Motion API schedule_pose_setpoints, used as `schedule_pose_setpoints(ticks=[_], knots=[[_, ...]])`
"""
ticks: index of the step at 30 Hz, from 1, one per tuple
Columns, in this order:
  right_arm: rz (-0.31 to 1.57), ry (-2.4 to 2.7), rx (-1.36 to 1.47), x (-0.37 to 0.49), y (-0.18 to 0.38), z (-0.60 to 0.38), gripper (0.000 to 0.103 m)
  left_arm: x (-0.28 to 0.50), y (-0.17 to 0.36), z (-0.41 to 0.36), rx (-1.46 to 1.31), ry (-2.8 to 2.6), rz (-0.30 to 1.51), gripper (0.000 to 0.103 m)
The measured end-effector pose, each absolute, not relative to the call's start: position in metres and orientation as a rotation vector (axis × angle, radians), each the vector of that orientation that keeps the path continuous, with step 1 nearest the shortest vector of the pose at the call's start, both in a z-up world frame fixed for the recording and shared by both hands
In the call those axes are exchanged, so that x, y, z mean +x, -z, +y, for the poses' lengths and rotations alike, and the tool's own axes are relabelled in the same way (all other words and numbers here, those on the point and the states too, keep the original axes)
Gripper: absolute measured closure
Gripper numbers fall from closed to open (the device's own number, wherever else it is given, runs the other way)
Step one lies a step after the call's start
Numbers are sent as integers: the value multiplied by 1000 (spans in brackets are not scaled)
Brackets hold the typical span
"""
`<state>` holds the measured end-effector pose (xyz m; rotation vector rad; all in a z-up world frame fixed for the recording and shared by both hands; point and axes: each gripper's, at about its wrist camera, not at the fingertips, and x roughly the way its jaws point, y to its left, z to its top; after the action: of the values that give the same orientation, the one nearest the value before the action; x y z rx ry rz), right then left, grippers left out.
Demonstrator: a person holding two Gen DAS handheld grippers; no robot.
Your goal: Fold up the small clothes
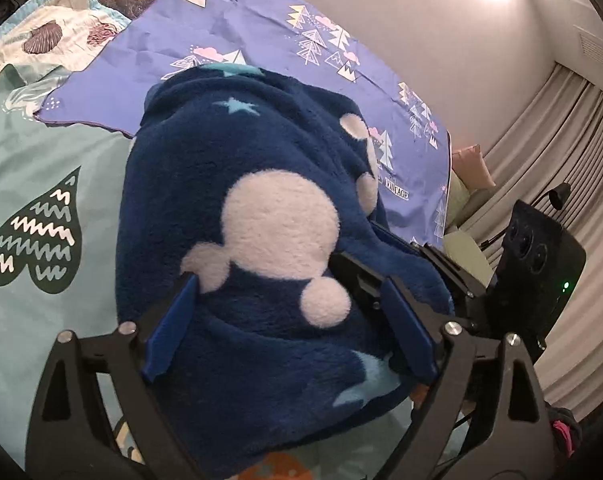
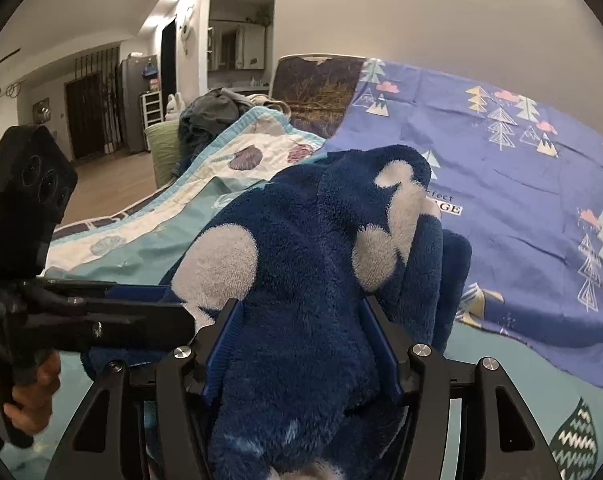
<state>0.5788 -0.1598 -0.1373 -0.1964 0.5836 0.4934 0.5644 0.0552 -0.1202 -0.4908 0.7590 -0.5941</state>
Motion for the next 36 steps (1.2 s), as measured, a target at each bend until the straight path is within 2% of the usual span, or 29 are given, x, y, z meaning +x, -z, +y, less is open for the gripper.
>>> schedule_pose_setpoints(ticks=[5, 9, 12, 15, 20, 24, 26, 36], knots=[[588, -508, -205, 565, 122, -157, 41, 558, 112, 64, -531, 574, 737, 12], [578, -486, -134, 546, 88, -160, 39, 554, 98, 73, -577, 531, 777, 12], [506, -411, -201, 518, 55, -163, 32, 542, 84, 75, -565, 491, 810, 12], [512, -267, -206, 492, 31, -173, 25, 515, 62, 66, -451, 424, 813, 12], [487, -171, -205, 418, -2, -184, 16, 450, 22, 44, -296, 337, 791, 11], [471, -144, -189, 352, -25, -188, 12, 389, -1, 29, -203, 278, 793, 11], [468, -109, -180, 319, -32, -192, 7, 355, -8, 23, -187, 265, 783, 7], [445, -72, -159, 163, -51, -209, 3, 199, -37, 9, -125, 131, 684, 3]])
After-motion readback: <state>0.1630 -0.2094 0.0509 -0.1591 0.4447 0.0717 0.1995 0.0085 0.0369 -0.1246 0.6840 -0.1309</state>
